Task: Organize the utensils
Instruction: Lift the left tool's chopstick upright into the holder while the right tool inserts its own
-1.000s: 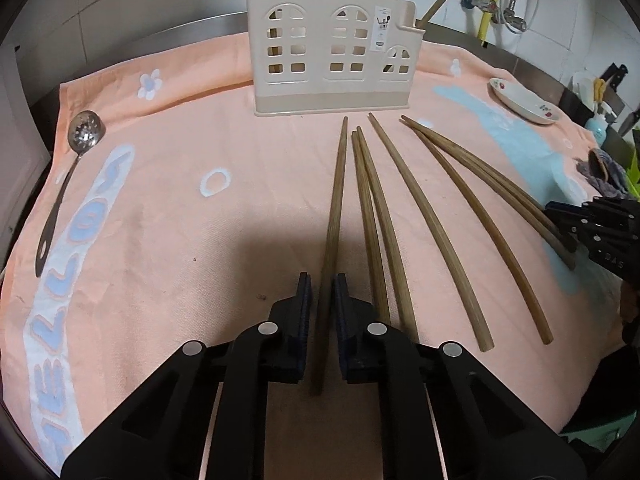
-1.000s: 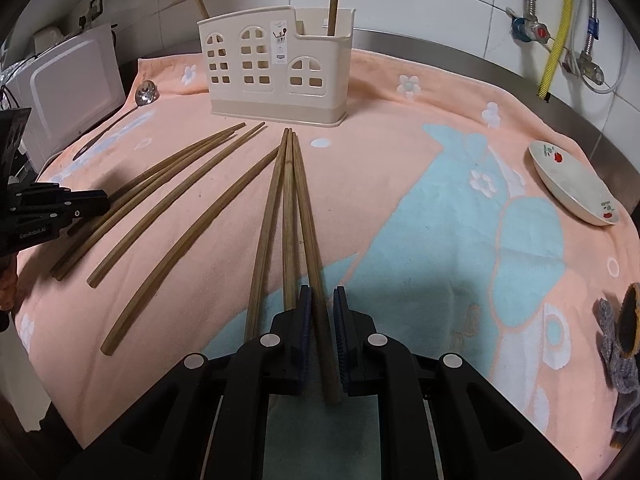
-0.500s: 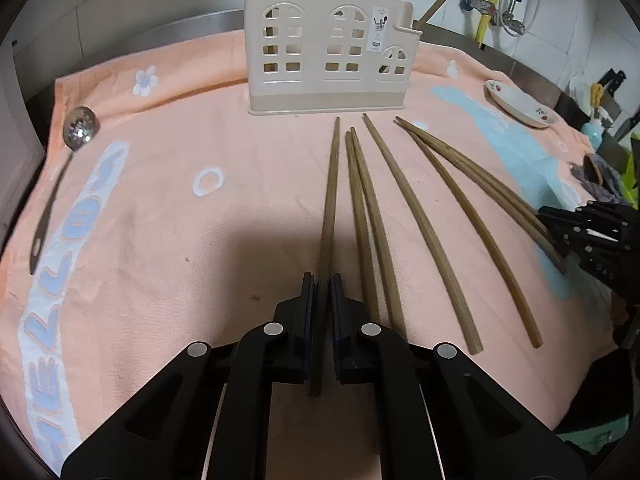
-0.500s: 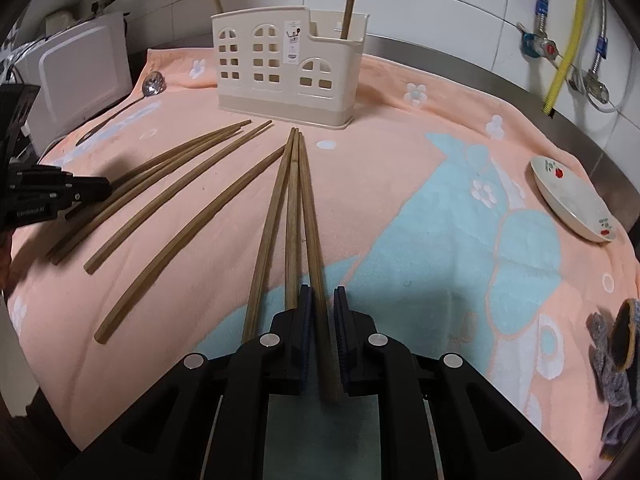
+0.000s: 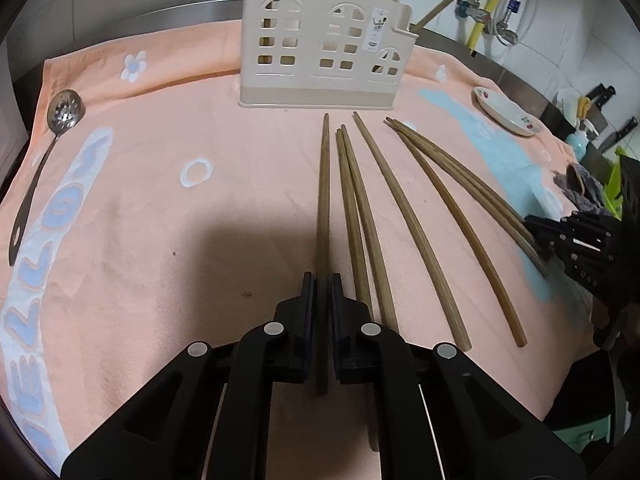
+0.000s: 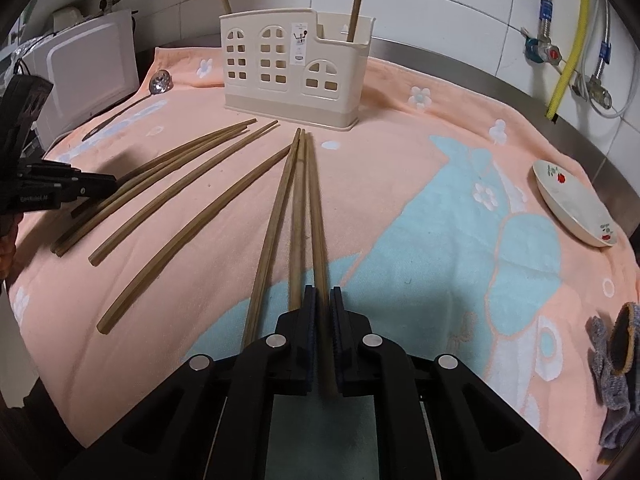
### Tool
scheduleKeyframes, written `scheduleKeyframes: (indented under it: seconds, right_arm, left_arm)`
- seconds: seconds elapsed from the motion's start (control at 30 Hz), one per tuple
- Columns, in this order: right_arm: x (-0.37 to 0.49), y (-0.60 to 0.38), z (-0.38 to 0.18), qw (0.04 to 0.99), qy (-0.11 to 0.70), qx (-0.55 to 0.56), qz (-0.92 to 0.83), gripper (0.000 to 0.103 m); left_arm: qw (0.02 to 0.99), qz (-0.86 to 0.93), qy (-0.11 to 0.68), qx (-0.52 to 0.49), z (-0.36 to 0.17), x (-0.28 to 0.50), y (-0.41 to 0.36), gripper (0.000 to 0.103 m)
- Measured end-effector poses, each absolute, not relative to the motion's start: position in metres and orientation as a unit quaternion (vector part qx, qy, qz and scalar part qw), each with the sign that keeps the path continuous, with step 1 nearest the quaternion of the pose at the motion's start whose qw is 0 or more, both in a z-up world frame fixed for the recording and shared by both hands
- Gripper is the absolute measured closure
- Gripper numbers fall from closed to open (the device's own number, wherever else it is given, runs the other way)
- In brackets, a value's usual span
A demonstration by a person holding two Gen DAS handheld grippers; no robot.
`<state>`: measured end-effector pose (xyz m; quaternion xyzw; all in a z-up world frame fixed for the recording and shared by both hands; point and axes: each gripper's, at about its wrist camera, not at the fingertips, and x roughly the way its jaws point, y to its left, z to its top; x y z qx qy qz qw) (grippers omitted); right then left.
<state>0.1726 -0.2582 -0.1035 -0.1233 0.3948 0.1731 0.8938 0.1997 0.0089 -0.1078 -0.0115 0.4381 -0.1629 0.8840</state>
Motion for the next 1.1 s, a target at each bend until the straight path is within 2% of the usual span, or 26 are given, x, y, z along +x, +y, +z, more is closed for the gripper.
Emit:
scheduleKeyframes:
  seconds: [0.57, 1.1]
  right_arm:
    - [0.158, -0.239, -0.007, 0.935, 0.28, -0.109, 0.186, 0.096]
    - [0.211, -0.232, 0.09, 0.942, 0.243, -0.098, 0.21, 0.096]
  left_arm:
    - [0.917, -0.168, 0.361, -0.003, -0.041, 0.192, 0.008, 0.098]
    - [0.936, -0.178, 0.304, 0.019, 0.028, 0.212, 0.002, 0.098]
